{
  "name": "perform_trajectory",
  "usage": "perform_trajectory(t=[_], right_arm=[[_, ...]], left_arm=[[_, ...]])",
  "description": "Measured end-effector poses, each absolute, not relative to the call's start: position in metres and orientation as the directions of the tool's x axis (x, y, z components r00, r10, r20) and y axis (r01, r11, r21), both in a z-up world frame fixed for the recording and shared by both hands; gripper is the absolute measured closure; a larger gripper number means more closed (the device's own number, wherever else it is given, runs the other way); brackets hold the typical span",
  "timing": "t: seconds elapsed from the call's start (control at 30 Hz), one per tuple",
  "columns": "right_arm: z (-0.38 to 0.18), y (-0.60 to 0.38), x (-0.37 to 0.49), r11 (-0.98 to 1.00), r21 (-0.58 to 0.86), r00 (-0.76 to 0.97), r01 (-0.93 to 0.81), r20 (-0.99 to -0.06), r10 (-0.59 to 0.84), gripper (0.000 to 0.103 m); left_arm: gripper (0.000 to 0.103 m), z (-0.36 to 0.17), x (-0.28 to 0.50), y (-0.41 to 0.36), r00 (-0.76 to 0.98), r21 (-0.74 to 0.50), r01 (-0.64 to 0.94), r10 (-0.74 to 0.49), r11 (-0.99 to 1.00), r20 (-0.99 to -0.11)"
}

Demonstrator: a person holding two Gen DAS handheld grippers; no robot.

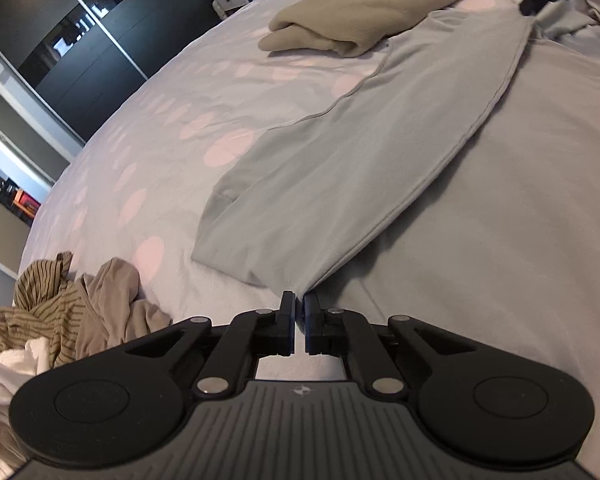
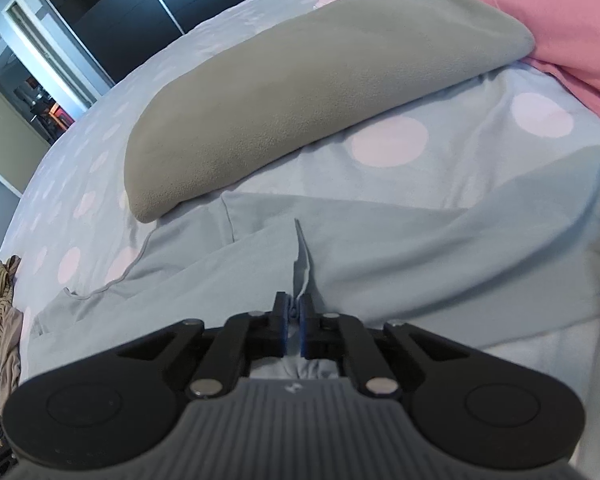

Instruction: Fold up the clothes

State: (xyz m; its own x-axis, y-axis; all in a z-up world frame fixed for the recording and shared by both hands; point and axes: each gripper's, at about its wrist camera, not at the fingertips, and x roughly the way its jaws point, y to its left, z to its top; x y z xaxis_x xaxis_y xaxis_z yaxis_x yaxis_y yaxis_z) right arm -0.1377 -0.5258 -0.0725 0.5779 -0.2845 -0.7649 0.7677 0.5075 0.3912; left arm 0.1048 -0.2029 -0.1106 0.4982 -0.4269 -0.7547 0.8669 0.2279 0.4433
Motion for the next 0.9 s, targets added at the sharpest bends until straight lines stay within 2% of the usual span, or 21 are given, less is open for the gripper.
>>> perform_trajectory(t=[0.2, 0.43, 0.5, 0.57, 0.73, 0.83, 0.9], right_arm=[[-0.085, -0.524, -0.146, 0.495, 0.379, 0.546, 0.782, -0.799, -0.251, 0.097], [-0.089, -0.52, -0.14, 0.548, 0.305, 0.508, 0.779, -0.819, -0.266, 0.095], [-0.089, -0.519, -0.139, 0.56, 0.274, 0.492, 0.782, -0.823, -0.283, 0.089], [-0.083, -0.52, -0.144, 0.56, 0.259, 0.489, 0.787, -0.814, -0.313, 0.077], [-0.06, -0.535, -0.175, 0.509, 0.264, 0.494, 0.819, -0.775, -0.394, 0.076], [-0.045, -0.549, -0.204, 0.461, 0.255, 0.472, 0.85, -0.759, -0.449, 0.075], [-0.034, -0.558, -0.228, 0.421, 0.249, 0.447, 0.872, -0.754, -0.482, 0.075]], left_arm=[[0.101, -0.117, 0.098, -0.202, 0.488, 0.464, 0.87, -0.417, 0.166, -0.766], [0.099, -0.124, 0.103, -0.201, 0.461, 0.428, 0.887, -0.368, 0.173, -0.808], [0.096, -0.121, 0.105, -0.2, 0.453, 0.415, 0.891, -0.359, 0.182, -0.816], [0.089, -0.117, 0.107, -0.197, 0.452, 0.407, 0.892, -0.356, 0.196, -0.818], [0.083, -0.093, 0.113, -0.195, 0.449, 0.357, 0.89, -0.399, 0.285, -0.8], [0.074, -0.075, 0.114, -0.201, 0.448, 0.315, 0.885, -0.443, 0.343, -0.776], [0.072, -0.066, 0.115, -0.208, 0.433, 0.271, 0.886, -0.466, 0.376, -0.771]])
